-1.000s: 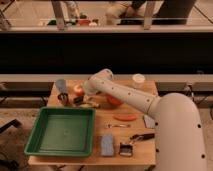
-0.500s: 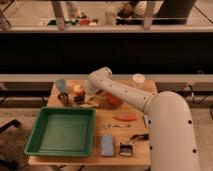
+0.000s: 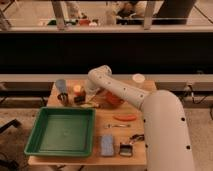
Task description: Place eraser in metal cup
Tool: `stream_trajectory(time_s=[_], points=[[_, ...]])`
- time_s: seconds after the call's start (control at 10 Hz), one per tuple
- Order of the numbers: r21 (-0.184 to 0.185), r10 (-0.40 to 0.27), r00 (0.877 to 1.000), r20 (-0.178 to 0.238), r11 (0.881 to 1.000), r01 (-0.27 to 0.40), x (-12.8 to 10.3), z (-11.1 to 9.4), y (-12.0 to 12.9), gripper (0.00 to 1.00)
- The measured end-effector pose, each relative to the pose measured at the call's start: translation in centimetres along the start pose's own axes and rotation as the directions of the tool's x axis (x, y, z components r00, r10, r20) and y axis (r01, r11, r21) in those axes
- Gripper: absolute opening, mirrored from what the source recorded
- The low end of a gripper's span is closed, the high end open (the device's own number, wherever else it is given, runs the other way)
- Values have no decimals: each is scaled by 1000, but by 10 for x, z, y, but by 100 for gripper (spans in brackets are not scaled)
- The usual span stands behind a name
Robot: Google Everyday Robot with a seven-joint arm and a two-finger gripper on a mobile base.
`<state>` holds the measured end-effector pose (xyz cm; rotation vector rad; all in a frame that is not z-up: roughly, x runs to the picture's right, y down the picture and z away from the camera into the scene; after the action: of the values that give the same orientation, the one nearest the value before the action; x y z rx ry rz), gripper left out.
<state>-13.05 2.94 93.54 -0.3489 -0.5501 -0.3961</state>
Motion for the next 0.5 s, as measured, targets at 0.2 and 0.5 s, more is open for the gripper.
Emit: stream_trajectory(time_s=[0.2, 0.5], points=[[-18, 0, 1000, 5, 1000, 0, 1, 2, 2, 57], [-59, -1, 1000, 13, 998, 2, 4, 7, 5, 57]])
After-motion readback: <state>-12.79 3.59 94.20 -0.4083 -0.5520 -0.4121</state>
